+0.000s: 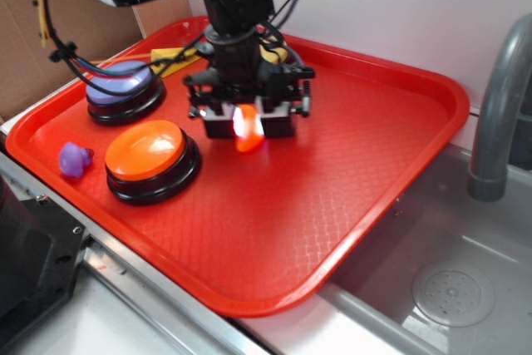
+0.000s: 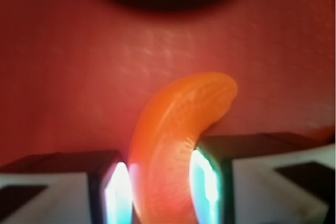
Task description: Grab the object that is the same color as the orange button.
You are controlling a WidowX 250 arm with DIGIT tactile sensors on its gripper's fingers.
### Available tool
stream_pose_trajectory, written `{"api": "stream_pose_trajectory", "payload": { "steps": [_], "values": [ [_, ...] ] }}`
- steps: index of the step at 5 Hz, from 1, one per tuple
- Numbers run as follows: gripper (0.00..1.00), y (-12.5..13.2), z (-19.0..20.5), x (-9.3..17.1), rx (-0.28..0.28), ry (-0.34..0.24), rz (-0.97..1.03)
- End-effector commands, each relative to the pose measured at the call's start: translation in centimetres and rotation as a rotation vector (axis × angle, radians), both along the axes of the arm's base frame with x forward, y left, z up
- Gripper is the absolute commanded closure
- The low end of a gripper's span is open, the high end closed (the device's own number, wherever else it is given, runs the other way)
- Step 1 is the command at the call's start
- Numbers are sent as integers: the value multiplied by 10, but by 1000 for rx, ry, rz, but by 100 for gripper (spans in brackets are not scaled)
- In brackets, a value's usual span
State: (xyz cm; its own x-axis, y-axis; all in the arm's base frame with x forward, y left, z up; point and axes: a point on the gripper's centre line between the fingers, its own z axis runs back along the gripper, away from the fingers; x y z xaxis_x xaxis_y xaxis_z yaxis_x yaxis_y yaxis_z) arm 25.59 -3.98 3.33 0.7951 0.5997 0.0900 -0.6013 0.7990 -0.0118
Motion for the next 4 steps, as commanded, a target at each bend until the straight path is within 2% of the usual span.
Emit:
{"api": "stream_pose_trajectory", "payload": {
  "steps": [1,2,3,4],
  "values": [
    [100,12,102,19,-42,-9,-443],
    [100,14,121,24,-69,49,-622],
    [100,12,127,29,-89,43,-684],
    [100,12,128,27,-78,67,-721]
  ]
}}
